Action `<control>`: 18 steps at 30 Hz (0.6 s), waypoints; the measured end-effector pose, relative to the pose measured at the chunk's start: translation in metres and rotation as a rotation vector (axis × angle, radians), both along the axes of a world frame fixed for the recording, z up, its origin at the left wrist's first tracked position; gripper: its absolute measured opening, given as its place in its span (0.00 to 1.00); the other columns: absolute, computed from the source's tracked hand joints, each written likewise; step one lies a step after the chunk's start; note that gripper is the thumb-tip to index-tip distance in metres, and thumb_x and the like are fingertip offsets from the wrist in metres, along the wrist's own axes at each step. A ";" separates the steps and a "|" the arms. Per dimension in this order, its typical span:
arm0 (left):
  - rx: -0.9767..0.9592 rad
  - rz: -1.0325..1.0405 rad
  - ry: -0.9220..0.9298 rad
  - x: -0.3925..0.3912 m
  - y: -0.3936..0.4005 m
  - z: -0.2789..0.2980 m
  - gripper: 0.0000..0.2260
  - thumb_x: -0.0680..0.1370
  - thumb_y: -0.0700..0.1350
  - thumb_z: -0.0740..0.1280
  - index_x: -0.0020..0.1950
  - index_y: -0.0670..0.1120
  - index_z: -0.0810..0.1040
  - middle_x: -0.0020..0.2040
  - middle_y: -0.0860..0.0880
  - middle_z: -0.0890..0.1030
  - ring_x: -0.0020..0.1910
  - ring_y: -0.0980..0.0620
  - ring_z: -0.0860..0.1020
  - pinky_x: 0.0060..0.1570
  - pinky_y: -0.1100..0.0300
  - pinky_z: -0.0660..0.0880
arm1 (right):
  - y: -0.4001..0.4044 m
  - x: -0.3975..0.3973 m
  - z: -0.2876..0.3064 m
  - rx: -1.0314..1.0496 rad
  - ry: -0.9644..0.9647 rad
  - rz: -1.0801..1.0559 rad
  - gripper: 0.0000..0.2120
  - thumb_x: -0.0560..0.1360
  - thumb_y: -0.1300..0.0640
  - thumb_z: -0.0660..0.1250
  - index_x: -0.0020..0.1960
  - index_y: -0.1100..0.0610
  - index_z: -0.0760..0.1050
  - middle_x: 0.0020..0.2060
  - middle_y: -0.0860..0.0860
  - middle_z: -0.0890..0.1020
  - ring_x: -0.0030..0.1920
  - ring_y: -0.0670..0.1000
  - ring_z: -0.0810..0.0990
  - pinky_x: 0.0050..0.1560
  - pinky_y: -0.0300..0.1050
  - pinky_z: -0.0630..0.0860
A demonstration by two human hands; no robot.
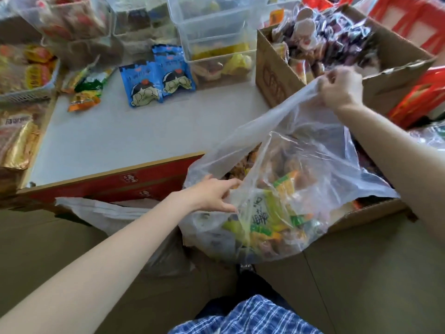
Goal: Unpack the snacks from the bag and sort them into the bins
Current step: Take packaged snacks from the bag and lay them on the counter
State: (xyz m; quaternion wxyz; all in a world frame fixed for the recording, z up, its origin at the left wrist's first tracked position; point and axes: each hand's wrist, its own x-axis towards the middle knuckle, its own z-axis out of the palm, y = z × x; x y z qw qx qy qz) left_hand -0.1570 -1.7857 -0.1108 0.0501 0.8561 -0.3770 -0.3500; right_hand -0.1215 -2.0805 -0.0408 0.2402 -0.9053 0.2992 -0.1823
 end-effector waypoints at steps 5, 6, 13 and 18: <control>-0.063 -0.105 -0.130 -0.012 0.013 0.005 0.06 0.77 0.42 0.63 0.41 0.49 0.75 0.35 0.52 0.77 0.42 0.50 0.76 0.51 0.62 0.65 | 0.054 -0.046 -0.023 -0.423 -0.081 0.809 0.18 0.72 0.54 0.69 0.60 0.60 0.75 0.61 0.62 0.74 0.63 0.64 0.70 0.67 0.62 0.62; -0.053 -0.109 -0.123 -0.015 0.016 0.008 0.05 0.76 0.42 0.63 0.42 0.45 0.77 0.41 0.49 0.80 0.43 0.51 0.76 0.47 0.63 0.65 | 0.067 -0.062 -0.038 -0.535 0.106 0.966 0.25 0.70 0.49 0.71 0.64 0.56 0.73 0.67 0.60 0.70 0.69 0.63 0.65 0.70 0.66 0.52; -0.231 -0.032 -0.032 -0.038 0.025 0.022 0.10 0.78 0.50 0.63 0.55 0.49 0.80 0.64 0.50 0.72 0.64 0.53 0.67 0.67 0.55 0.62 | 0.086 -0.132 -0.084 -0.437 0.437 1.148 0.08 0.78 0.56 0.62 0.54 0.53 0.77 0.46 0.50 0.83 0.52 0.50 0.80 0.64 0.47 0.68; 0.125 0.040 -0.094 -0.046 0.020 -0.002 0.24 0.80 0.61 0.50 0.75 0.54 0.59 0.75 0.48 0.63 0.74 0.46 0.58 0.73 0.46 0.52 | 0.088 -0.191 -0.078 -0.157 1.046 1.227 0.14 0.80 0.52 0.60 0.65 0.48 0.73 0.56 0.47 0.79 0.53 0.47 0.76 0.52 0.38 0.70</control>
